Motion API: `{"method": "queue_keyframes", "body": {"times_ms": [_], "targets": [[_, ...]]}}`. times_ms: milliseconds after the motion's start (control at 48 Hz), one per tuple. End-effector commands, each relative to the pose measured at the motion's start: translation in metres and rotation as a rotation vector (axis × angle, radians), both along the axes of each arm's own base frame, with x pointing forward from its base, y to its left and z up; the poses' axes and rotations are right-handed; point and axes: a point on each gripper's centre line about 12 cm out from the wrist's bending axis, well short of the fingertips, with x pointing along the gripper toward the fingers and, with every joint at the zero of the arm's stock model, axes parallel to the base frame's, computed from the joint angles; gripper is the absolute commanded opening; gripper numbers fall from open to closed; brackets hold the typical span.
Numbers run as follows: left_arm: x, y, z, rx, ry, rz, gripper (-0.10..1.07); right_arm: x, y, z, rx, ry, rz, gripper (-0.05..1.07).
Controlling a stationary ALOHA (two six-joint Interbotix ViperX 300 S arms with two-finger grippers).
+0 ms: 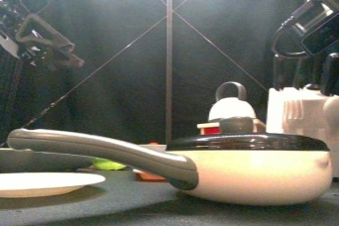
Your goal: Grab green sushi roll
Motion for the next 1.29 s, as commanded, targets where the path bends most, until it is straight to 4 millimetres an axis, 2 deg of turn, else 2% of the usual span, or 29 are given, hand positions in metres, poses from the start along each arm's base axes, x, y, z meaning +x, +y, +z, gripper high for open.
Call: {"method": "queue_keyframes", "body": {"times_ms": [0, 167, 333, 542, 771, 1042, 1146, 1271], "targets": [[0.003, 0.001, 0.006, 0.002, -0.018, 0.002, 0.9, 0.002, -0.001, 0.006, 0.006, -0.018, 0.002, 0.91], [0.003, 0.001, 0.006, -0.002, -0.019, 0.004, 0.9, 0.005, -0.001, 0.008, 0.004, -0.029, 0.007, 0.84], [0.003, 0.001, 0.006, -0.002, -0.017, 0.004, 0.9, 0.006, -0.001, 0.011, 0.005, -0.04, 0.012, 0.72], [0.003, 0.001, 0.006, -0.002, -0.017, 0.004, 0.9, 0.012, -0.002, 0.029, -0.009, -0.101, 0.039, 0.59], [0.002, 0.001, 0.006, -0.002, -0.017, 0.004, 0.9, 0.016, -0.004, 0.051, -0.032, -0.138, 0.041, 0.58], [0.003, 0.001, 0.006, -0.001, -0.017, 0.003, 0.9, 0.018, -0.006, 0.053, -0.042, -0.14, 0.037, 0.58], [0.002, 0.001, 0.005, -0.001, -0.015, 0.003, 0.9, 0.025, -0.012, 0.057, -0.055, -0.164, 0.031, 0.58], [0.002, 0.001, 0.005, -0.002, -0.015, 0.004, 0.9, 0.036, -0.019, 0.074, -0.05, -0.23, 0.026, 0.58]]}}
